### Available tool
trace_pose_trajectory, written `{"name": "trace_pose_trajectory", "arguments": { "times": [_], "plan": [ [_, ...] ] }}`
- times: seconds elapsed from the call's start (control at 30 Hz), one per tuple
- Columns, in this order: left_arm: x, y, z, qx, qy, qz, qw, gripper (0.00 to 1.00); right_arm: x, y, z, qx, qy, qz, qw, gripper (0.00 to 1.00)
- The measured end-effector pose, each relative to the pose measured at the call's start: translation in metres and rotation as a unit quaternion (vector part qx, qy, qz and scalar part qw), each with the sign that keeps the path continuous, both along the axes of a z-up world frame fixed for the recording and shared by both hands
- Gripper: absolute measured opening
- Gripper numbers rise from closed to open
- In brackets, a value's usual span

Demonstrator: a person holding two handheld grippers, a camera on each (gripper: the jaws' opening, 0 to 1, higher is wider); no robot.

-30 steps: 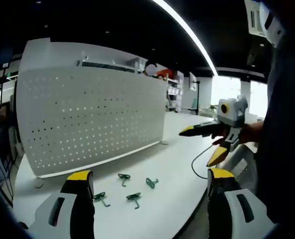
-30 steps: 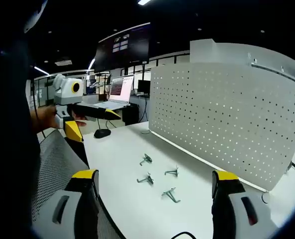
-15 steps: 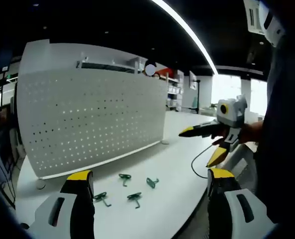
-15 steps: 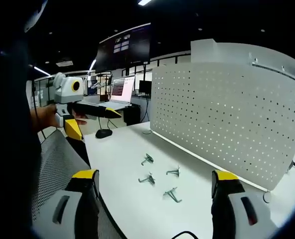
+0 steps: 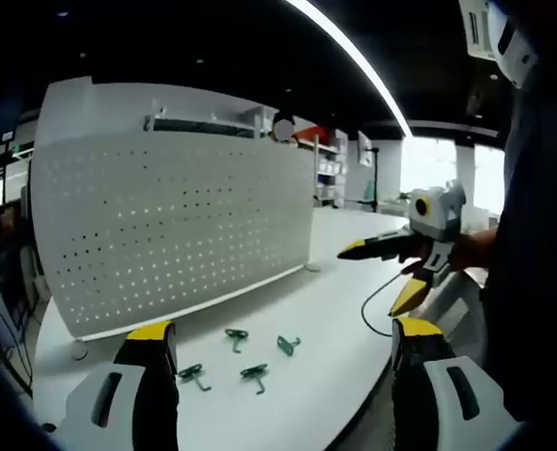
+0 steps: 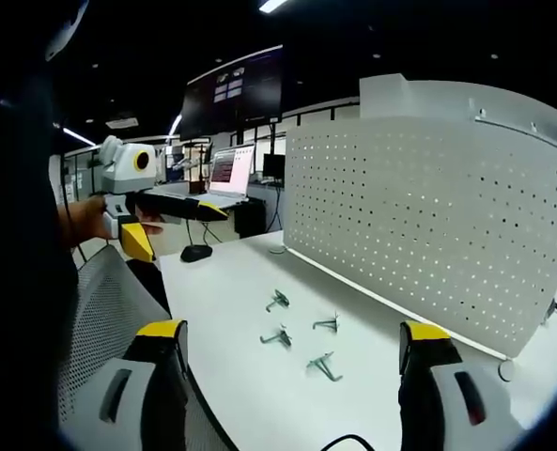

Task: Insert the hook assembly into the mounting plate slot until the hook locks in place.

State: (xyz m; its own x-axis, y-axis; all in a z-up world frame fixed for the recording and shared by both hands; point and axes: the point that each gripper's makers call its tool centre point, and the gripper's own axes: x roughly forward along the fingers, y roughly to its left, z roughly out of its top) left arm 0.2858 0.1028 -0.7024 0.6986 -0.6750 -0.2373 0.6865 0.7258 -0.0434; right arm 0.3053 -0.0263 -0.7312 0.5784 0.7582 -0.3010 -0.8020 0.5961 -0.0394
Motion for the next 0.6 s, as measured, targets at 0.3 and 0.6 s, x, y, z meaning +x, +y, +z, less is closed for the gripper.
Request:
{"name": "trace_pose_trajectory", "arguments": {
  "times": [0.3,0.6],
  "plan": [
    [0.0008,-0.0017,-0.0015,0.004,0.001,0.000,1.0000,0.97,0.0014,-0.0007,-0.0013,0.002,0.001,0.002,1.0000,0.91],
    [0.0001,-0.0028,-0.0027,0.006,0.001,-0.003,1.0000,0.97,0.0010,-0.0023,-0.0032,0.000,0.003,0.003,1.0000,0.91]
  ]
}}
